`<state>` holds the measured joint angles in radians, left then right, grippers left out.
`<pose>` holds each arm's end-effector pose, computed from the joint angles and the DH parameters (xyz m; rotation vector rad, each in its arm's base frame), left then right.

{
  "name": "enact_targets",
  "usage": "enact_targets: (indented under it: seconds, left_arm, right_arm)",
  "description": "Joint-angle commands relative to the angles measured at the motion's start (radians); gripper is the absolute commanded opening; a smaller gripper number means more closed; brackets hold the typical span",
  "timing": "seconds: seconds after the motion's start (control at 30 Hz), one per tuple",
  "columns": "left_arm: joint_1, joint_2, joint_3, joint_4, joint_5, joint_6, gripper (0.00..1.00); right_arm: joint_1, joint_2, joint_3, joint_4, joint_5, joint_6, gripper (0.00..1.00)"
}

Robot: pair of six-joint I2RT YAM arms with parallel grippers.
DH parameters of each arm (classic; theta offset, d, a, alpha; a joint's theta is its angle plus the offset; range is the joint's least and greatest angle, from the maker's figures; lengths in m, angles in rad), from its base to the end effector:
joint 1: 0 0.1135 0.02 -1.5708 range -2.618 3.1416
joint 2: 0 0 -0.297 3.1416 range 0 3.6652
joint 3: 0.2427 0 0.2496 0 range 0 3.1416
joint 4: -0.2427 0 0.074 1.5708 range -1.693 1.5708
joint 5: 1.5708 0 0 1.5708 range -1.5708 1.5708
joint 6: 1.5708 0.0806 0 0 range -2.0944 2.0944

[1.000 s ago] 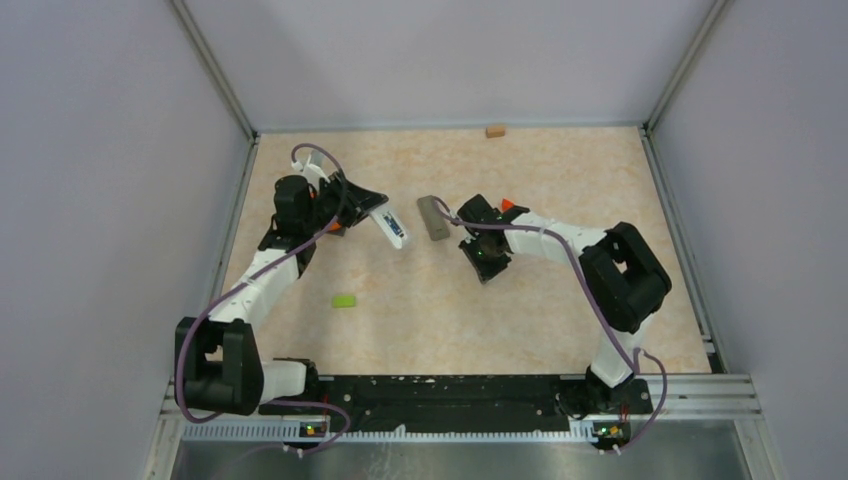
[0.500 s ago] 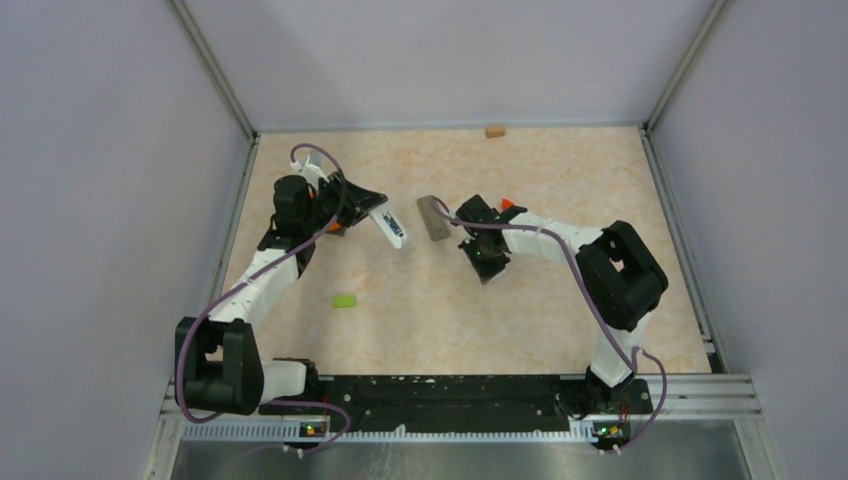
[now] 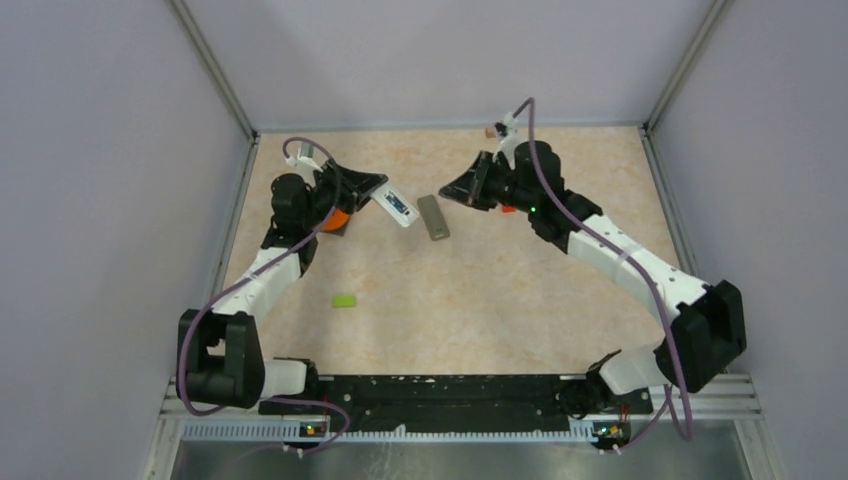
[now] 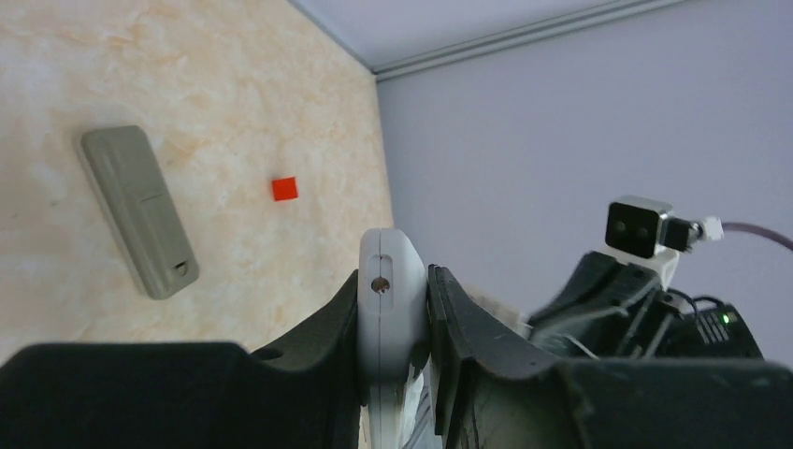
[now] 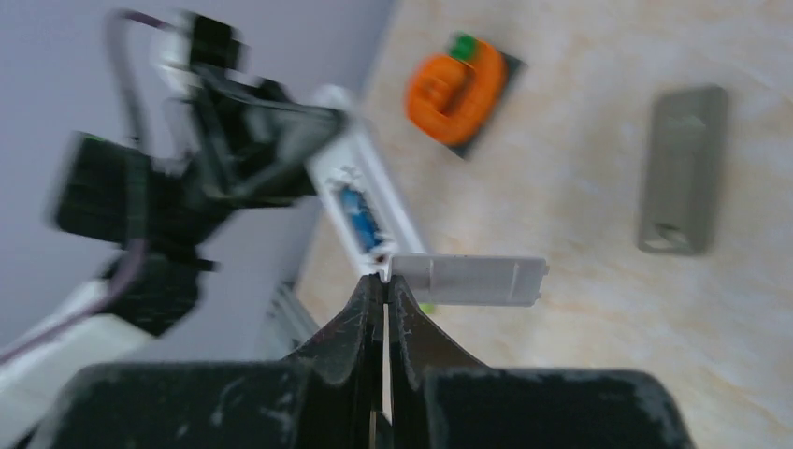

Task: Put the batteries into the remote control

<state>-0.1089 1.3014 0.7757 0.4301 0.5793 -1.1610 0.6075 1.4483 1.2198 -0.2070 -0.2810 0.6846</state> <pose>0.3147 -0.0788 0.3166 -0.4822 1.8011 -1.4018 0.2915 0.2299 0.3479 -0.1113 2.1643 1.0723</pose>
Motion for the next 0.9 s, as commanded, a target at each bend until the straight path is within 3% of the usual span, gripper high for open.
enact_targets:
  seconds: [0.0,0.27,0.47,0.87]
  left_arm:
    - [-0.035,0.016,0.007,0.256,-0.06,-0.173,0.0]
    - [-0.083,0.03,0.012,0.401,-0.127,-0.323,0.0]
    - [-0.095,0.004,-0.011,0.456,-0.163,-0.34,0.0]
    - [-0.095,-0.029,-0.041,0.481,-0.2,-0.375,0.0]
  right_arm:
    - [0.01,-0.061,-0.098,0.567,-0.114,0.463,0.0]
    - [0.058,0.066,-0.036,0.918,-0.088,0.782,0.0]
    - [0.101,0.165,0.001,1.063,-0.068,0.926,0.0]
    - [0.138,0.154,-0.01,1.062,0.014,0.885,0.0]
